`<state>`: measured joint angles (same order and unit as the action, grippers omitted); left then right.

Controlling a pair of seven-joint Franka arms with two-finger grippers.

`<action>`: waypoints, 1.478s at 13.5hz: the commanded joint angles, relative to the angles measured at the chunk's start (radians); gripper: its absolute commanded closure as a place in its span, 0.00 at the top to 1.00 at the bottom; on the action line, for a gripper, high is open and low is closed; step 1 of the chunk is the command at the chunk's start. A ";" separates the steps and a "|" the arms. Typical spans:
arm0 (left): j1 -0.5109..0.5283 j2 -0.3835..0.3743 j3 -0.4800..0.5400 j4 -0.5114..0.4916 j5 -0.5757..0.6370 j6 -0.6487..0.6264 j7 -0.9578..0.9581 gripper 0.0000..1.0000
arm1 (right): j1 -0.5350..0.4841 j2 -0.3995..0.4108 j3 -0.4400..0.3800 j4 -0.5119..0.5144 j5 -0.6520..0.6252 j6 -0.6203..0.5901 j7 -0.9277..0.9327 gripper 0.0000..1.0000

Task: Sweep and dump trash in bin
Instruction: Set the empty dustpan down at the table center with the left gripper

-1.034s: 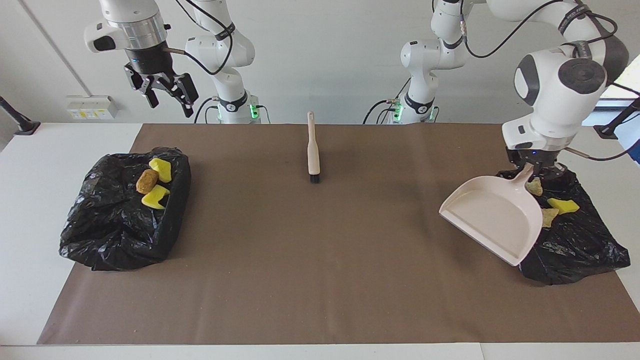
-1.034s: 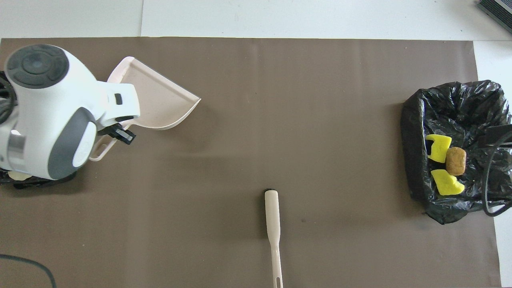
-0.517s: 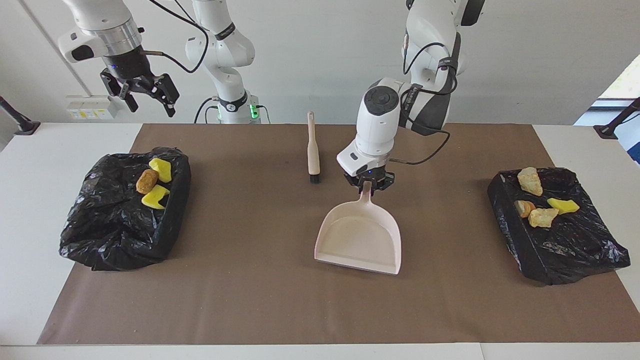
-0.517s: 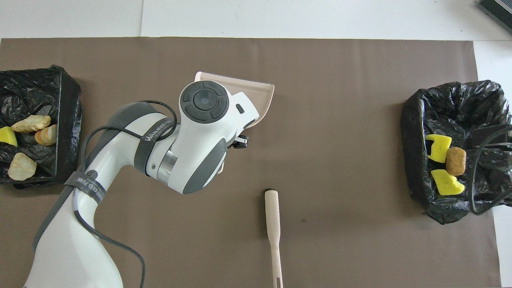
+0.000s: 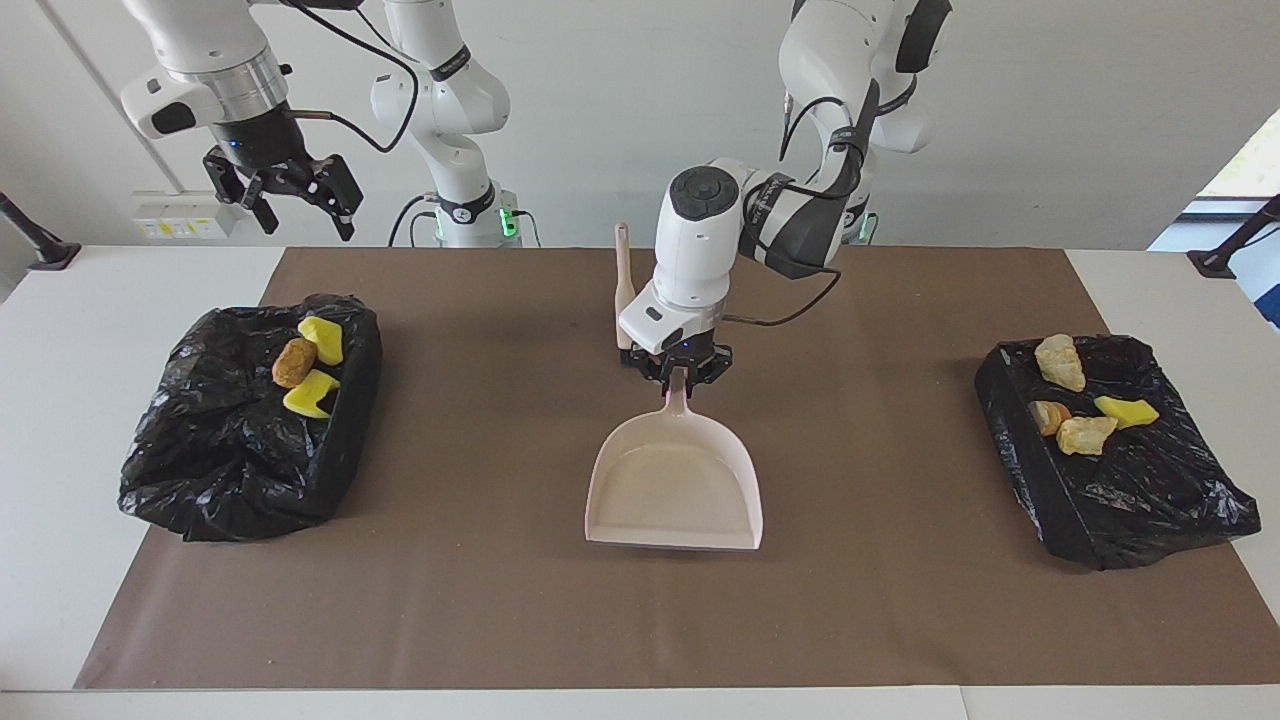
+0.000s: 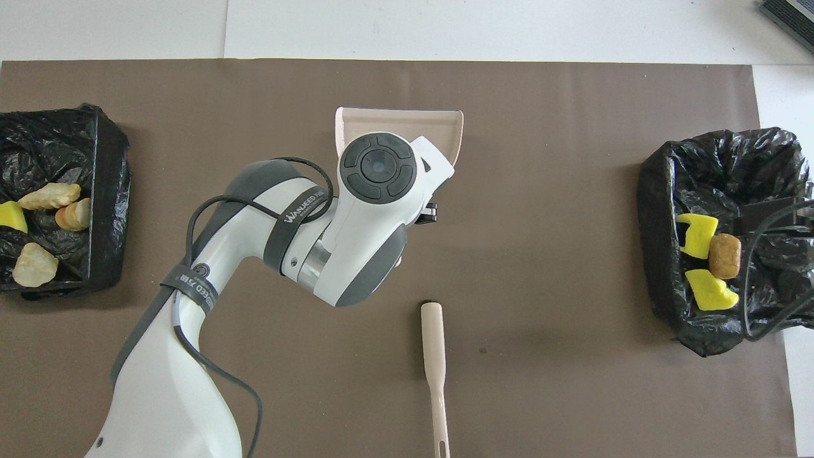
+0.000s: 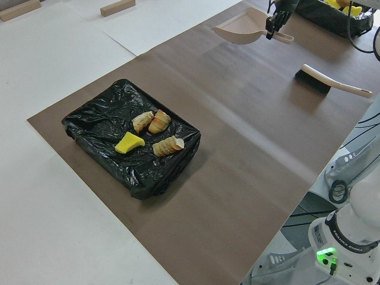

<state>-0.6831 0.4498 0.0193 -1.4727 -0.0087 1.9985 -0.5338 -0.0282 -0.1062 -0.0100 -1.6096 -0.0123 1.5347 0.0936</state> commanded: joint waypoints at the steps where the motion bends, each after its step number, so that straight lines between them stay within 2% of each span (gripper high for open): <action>1: -0.053 0.142 0.024 0.147 -0.007 -0.001 -0.032 0.00 | -0.004 -0.009 0.002 -0.013 0.020 0.007 -0.025 1.00; 8: -0.104 0.153 0.024 0.101 -0.011 0.003 -0.041 0.00 | -0.004 -0.007 0.002 -0.010 0.021 0.004 -0.025 1.00; 11: -0.104 0.153 0.022 0.085 -0.020 0.026 -0.170 0.00 | -0.004 -0.007 0.002 -0.012 0.021 0.002 -0.023 1.00; 14: -0.104 0.148 0.022 0.068 -0.022 0.028 -0.178 0.00 | -0.004 -0.007 0.002 -0.012 0.021 0.004 -0.025 1.00; 15: -0.101 0.150 0.022 0.062 -0.020 0.032 -0.178 0.22 | -0.004 -0.007 0.002 -0.012 0.021 0.002 -0.025 1.00; 16: -0.099 0.150 0.022 0.054 -0.020 0.036 -0.176 0.52 | -0.003 -0.007 0.002 -0.013 0.021 0.004 -0.023 1.00; 17: -0.096 0.148 0.022 0.051 -0.016 0.029 -0.172 0.65 | -0.003 -0.007 0.001 -0.013 0.021 0.002 -0.023 1.00; 18: -0.093 0.148 0.022 0.051 -0.011 0.026 -0.166 0.73 | -0.001 -0.007 0.001 -0.013 0.018 0.002 -0.021 1.00; 20: -0.089 0.147 0.024 0.049 -0.007 0.023 -0.140 0.83 | 0.002 -0.006 -0.002 -0.013 0.009 0.002 -0.021 1.00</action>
<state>-0.7708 0.6074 0.0330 -1.4028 -0.0130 2.0099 -0.6952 -0.0276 -0.1062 -0.0088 -1.6112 -0.0119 1.5346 0.0936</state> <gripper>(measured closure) 0.251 0.000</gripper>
